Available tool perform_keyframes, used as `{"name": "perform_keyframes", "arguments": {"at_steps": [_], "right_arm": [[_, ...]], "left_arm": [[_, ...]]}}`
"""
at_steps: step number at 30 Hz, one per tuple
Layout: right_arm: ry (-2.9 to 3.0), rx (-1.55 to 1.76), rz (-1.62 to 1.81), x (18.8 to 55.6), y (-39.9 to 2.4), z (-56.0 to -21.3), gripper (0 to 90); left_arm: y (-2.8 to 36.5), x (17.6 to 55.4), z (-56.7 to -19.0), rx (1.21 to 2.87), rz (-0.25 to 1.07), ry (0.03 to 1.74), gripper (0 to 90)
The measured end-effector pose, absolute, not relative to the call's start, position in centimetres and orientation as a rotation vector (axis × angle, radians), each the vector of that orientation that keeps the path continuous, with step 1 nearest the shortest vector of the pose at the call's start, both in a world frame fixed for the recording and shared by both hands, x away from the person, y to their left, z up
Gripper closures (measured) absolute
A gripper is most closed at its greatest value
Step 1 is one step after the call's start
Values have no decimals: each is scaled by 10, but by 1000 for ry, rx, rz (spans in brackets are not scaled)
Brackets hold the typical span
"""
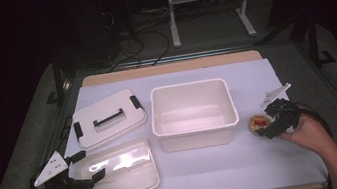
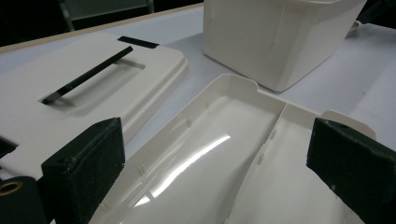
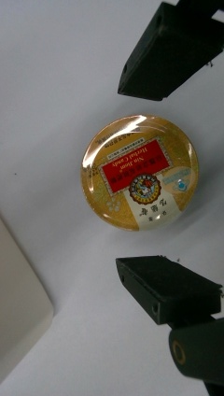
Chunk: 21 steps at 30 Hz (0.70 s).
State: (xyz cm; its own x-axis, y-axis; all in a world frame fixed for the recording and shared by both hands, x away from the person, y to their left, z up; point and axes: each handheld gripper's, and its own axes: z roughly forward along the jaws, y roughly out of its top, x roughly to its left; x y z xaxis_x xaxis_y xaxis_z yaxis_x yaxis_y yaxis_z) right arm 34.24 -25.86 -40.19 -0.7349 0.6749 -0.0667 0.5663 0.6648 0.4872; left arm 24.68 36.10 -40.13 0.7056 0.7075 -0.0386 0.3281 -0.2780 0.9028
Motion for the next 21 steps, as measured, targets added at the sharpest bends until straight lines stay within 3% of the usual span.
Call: {"name": "perform_keyframes", "arguments": {"at_steps": [21], "right_arm": [[2720, 1024, 530, 361, -252, -424, 144]], "left_arm": [[363, 246, -401, 1873, 464, 805, 38]]}}
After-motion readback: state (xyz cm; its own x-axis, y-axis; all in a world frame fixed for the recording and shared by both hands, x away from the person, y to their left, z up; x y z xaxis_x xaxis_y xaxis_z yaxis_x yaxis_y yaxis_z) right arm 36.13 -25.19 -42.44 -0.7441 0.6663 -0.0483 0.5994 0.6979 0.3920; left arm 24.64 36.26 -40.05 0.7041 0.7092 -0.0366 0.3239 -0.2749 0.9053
